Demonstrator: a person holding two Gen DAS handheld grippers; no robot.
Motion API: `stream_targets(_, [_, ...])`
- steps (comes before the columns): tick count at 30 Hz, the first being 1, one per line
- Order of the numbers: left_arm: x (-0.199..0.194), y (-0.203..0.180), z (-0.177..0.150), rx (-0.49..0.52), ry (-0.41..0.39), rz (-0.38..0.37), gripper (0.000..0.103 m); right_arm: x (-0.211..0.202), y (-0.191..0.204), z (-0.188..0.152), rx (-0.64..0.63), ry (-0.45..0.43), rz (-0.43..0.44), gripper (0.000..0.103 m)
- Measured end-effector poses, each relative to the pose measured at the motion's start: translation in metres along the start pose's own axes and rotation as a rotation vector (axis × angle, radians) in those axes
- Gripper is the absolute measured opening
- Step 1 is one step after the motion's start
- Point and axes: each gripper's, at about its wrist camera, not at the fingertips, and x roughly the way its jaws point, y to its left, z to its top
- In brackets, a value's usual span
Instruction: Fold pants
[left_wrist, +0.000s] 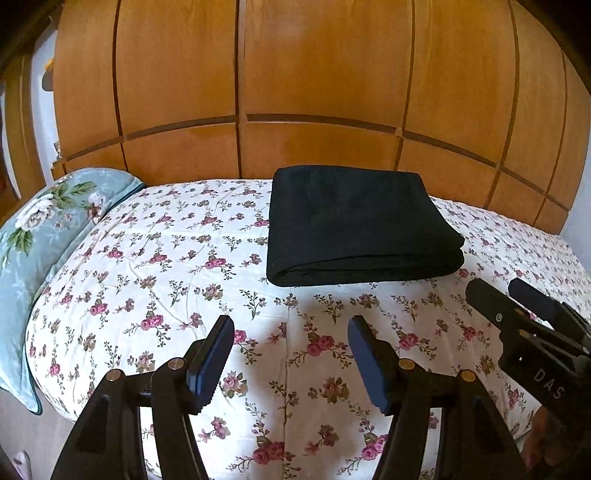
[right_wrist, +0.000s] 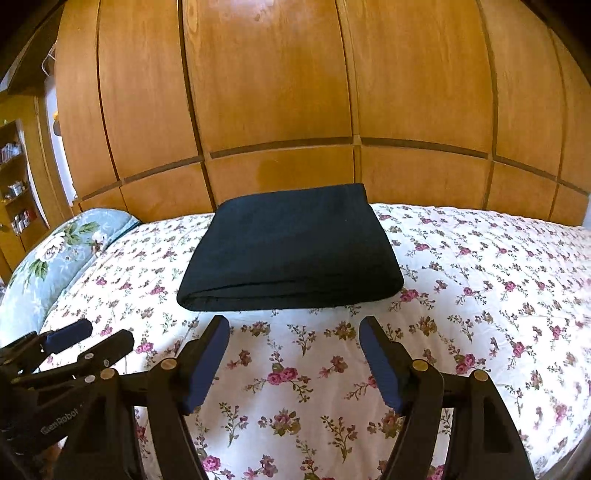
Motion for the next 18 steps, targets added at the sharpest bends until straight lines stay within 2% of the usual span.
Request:
stream_targets(6, [0.002,-0.0001,-0.002,0.007,0.008,0.02,0.065,0.0063,-0.0025,-0.0039,0.013,0.031,0.0,0.073])
stream_targets(18, [-0.0057,0.0031,0.001,-0.005,-0.026,0.028,0.065,0.0062,0.0005,-0.0037,0.001,0.023,0.014,0.073])
